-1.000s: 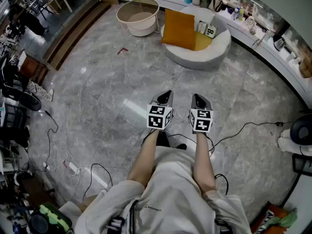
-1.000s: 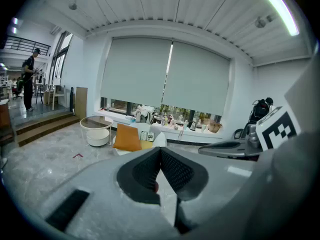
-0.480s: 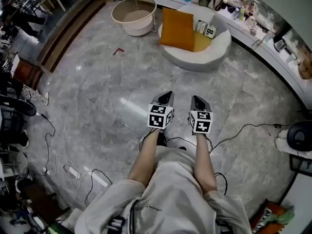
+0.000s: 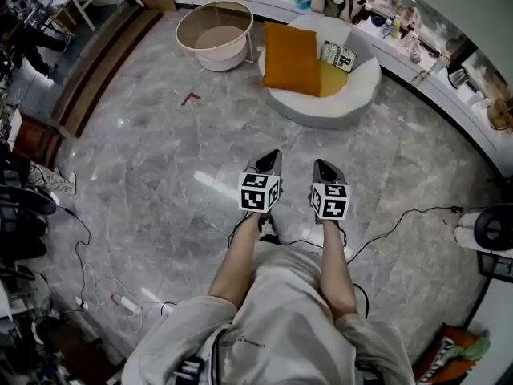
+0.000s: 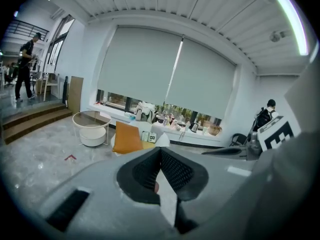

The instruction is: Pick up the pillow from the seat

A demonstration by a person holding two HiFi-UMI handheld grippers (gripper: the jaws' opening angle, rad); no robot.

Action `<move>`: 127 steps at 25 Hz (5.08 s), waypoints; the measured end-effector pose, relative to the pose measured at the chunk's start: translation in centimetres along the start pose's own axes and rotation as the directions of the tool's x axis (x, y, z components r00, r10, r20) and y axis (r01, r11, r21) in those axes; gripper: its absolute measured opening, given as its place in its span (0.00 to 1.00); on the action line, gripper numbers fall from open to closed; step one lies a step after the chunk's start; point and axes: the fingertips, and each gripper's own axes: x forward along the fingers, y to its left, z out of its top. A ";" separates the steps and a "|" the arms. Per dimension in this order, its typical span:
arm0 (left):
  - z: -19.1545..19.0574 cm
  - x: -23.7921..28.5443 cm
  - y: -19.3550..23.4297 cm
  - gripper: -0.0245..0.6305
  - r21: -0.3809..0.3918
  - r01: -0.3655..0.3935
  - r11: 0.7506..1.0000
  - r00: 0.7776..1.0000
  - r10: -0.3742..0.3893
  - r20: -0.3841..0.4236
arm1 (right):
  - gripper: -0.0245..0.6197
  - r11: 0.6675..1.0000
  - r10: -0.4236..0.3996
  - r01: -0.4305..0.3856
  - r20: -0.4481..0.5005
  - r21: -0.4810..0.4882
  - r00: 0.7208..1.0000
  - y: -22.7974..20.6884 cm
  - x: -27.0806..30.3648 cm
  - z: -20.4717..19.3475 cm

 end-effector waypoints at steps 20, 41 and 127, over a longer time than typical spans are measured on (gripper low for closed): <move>3.1 2.4 11.4 0.05 -0.006 -0.047 0.999 0.999 0.047 -0.006 | 0.05 0.999 0.036 -0.037 -0.064 -0.015 0.997 5.2 10.1 4.3; 15.6 16.5 16.8 0.05 0.087 -0.095 0.992 0.995 0.093 0.026 | 0.05 0.996 0.083 -0.083 0.006 0.025 0.997 -3.4 25.0 17.5; 28.4 54.6 52.9 0.05 -0.131 0.363 0.923 0.872 -0.386 -0.300 | 0.05 0.963 -0.245 0.266 -0.308 0.029 0.919 -2.2 69.1 29.4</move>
